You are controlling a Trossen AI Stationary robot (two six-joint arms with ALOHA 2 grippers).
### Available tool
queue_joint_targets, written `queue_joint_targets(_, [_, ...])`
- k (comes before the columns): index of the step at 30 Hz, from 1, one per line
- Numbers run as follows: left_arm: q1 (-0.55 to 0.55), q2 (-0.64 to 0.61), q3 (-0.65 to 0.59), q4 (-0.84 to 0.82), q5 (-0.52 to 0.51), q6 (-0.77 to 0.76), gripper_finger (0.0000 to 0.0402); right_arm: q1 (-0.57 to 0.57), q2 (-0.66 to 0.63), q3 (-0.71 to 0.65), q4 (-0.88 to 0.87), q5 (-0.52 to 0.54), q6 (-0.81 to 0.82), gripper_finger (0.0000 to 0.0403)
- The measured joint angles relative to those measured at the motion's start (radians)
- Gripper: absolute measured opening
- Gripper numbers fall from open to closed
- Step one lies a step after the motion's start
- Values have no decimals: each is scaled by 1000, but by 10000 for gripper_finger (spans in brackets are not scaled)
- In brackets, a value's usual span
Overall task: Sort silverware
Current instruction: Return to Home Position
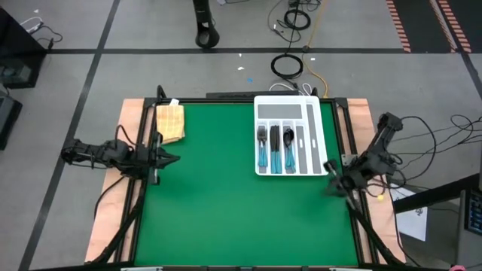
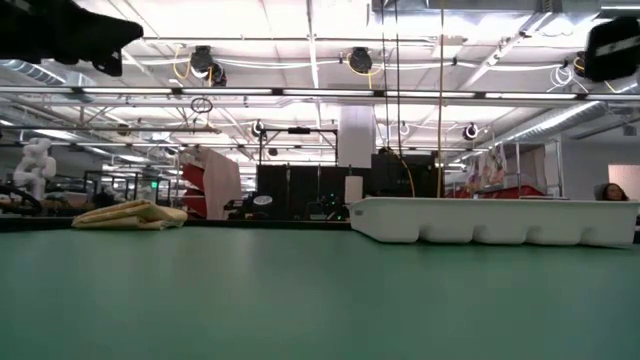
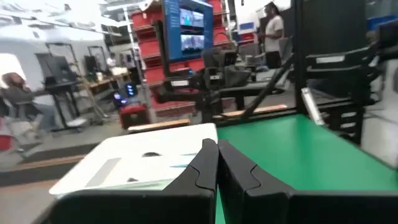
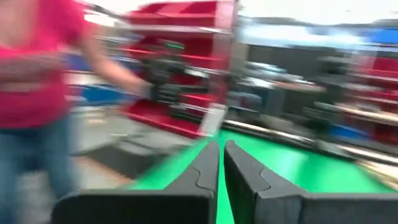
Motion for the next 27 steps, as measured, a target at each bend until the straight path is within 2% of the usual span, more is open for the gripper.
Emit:
queue_joint_targets(4, [0, 0, 0, -6, -120, 33, 7, -102, 0, 0, -18, 261, 4, 16])
queue_joint_targets(5, [0, 0, 0, -6, -162, 33, 7, -135, 1, 0, -29, 302, 15, 16])
queue_joint_targets(7, [1, 0, 0, -1, -208, 56, 7, -206, 1, 0, -54, 316, 22, 16])
queue_joint_targets(9, [7, 0, 0, 23, -209, 88, 7, -283, 1, 0, -54, 237, 17, 16])
queue_joint_targets(10, [13, 0, 0, 38, -208, 105, 7, -323, 1, 0, -38, 163, 14, 16])
queue_joint_targets(12, [30, 0, 0, 52, -202, 134, 7, -406, 2, -1, 33, -64, -3, 16])
queue_joint_targets(15, [61, 0, 0, 43, -125, 137, 7, -503, 6, 1, 80, -486, -46, 16])
queue_joint_targets(16, [72, 0, 0, 37, -89, 136, 7, -527, 7, 1, 55, -567, -45, 16])
queue_joint_targets(18, [93, 0, 0, 0, -44, 127, 7, -567, 7, 1, -38, -581, 15, 16])
queue_joint_targets(21, [123, 0, -13, -41, -41, 75, 7, -612, 26, 1, -125, -459, 155, 16])
queue_joint_targets(24, [144, 0, -64, -2, 11, 63, 7, -631, 51, 0, -121, -478, 139, 16])
queue_joint_targets(27, [166, -1, -139, 92, 14, 38, 7, -637, 69, 0, -119, -484, 148, 16])
